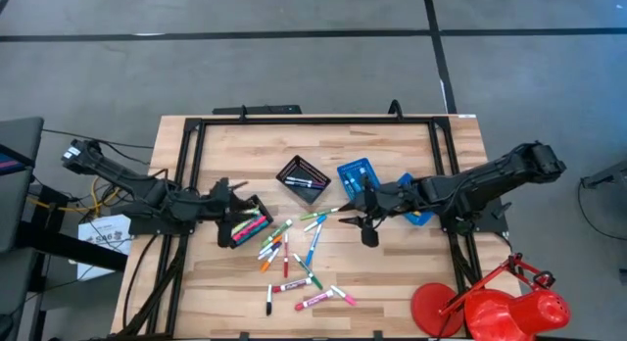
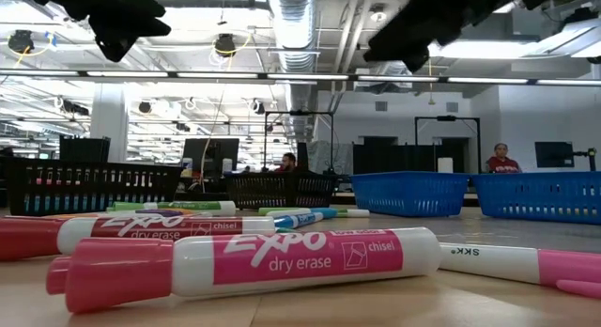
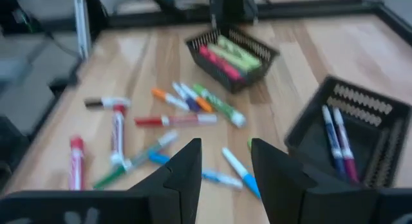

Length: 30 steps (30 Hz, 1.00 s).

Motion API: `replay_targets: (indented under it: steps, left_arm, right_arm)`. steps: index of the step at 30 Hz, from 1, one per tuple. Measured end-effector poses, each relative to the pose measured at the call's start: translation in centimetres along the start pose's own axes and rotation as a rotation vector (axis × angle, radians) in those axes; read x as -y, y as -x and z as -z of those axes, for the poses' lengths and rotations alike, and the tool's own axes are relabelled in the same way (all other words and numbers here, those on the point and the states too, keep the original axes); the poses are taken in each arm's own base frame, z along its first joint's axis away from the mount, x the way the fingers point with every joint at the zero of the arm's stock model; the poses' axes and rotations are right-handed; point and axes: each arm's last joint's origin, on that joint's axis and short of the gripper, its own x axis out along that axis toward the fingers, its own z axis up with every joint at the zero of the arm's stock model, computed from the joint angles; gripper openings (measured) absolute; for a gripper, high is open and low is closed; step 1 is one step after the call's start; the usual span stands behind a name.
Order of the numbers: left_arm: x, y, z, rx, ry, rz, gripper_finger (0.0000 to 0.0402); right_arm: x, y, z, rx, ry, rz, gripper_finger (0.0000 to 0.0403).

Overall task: Pick & Place Markers
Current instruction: Put the large red marker into the left blue bin

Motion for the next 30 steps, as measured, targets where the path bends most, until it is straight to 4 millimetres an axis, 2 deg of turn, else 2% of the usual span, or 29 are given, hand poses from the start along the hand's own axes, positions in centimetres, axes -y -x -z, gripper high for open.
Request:
replay_targets:
  steps: [5, 16, 24, 30]
  left_arm:
    - [1.3, -1.7, 1.0, -0.059, -0.057, 0.049, 0.0115]
    - [3.9, -7.0, 4.5, -0.260, -0.129, 0.118, 0.0115]
    - [7.2, -10.8, 3.9, -0.358, -0.158, 0.234, 0.0115]
    - [7.4, -11.7, 2.1, -0.326, -0.153, 0.263, 0.0115]
  right_arm:
    - [0.0, -0.1, -0.5, 0.056, -0.013, -0.004, 0.0128]
    - [-0.1, -0.1, -0.5, 0.049, -0.012, -0.004, 0.0129]
    - [-0.1, -0.1, -0.5, 0.057, -0.013, -0.005, 0.0129]
    - [-0.1, -0.1, -0.5, 0.056, -0.013, -0.005, 0.0129]
